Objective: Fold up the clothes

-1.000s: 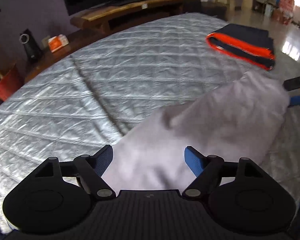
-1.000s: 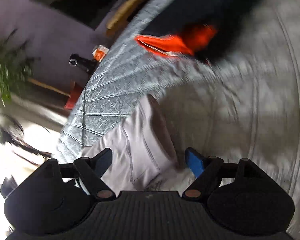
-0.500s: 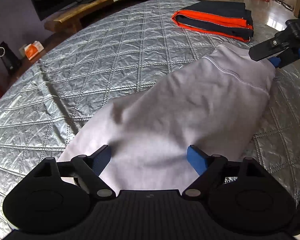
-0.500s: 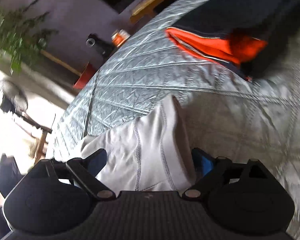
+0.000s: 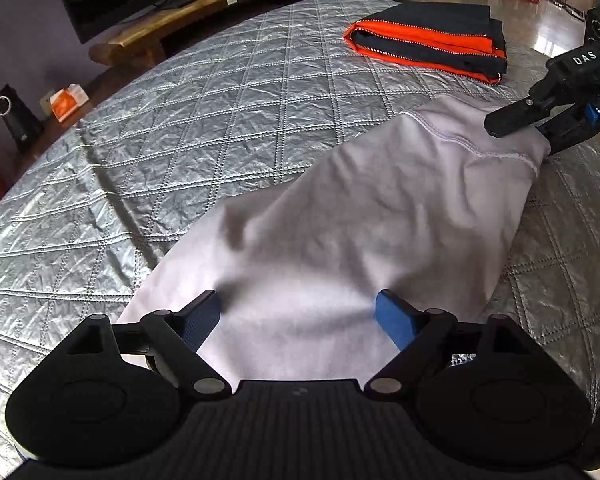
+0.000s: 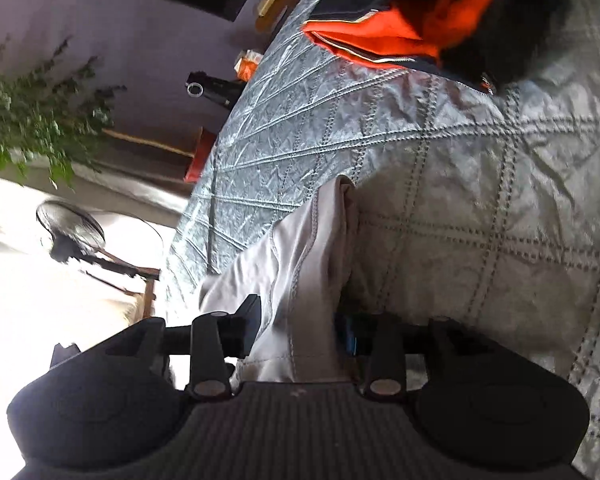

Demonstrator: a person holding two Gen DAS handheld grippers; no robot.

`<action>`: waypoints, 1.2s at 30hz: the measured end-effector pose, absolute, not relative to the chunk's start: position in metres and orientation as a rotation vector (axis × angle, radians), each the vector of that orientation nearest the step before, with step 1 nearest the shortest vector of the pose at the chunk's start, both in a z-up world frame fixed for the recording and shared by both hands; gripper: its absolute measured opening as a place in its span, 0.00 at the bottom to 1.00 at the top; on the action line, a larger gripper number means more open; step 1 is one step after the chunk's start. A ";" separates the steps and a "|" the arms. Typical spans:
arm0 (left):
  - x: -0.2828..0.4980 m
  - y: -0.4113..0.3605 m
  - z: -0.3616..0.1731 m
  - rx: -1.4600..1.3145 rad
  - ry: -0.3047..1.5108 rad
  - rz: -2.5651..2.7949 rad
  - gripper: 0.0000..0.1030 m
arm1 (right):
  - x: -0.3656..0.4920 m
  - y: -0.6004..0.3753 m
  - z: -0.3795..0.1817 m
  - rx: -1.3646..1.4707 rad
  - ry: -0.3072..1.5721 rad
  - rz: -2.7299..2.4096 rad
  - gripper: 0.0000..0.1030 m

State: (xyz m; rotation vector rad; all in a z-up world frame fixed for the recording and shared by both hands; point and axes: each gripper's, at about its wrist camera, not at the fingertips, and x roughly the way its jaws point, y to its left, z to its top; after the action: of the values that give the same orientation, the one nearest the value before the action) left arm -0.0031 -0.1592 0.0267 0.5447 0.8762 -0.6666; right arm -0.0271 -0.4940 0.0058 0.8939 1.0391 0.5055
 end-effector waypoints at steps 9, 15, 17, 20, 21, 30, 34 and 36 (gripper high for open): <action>-0.004 -0.159 0.027 0.540 0.873 -0.664 0.87 | -0.029 -0.497 0.027 0.888 0.950 0.437 0.16; -0.003 -0.158 0.027 0.533 0.875 -0.665 0.87 | -0.024 -0.478 0.062 0.765 0.868 0.490 0.14; -0.003 -0.157 0.028 0.529 0.880 -0.665 0.87 | -0.025 -0.471 0.072 0.718 0.843 0.510 0.14; -0.004 -0.155 0.030 0.533 0.881 -0.667 0.86 | -0.024 -0.459 0.087 0.621 0.820 0.524 0.14; -0.004 -0.154 0.031 0.533 0.881 -0.668 0.85 | -0.024 -0.455 0.091 0.593 0.813 0.529 0.14; 0.014 -0.116 0.051 0.428 0.869 -0.573 0.85 | -0.017 -0.395 0.123 0.276 0.764 0.608 0.13; 0.025 -0.092 0.063 0.370 0.851 -0.492 0.85 | -0.022 -0.350 0.128 0.068 0.744 0.659 0.13; 0.032 -0.078 0.070 0.328 0.843 -0.446 0.85 | -0.026 -0.327 0.126 0.013 0.746 0.703 0.13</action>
State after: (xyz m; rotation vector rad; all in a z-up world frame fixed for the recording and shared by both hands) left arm 0.0325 -0.0776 0.0704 0.3284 0.8425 -0.4460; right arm -0.0262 -0.3274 0.1261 0.0129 0.7459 0.7032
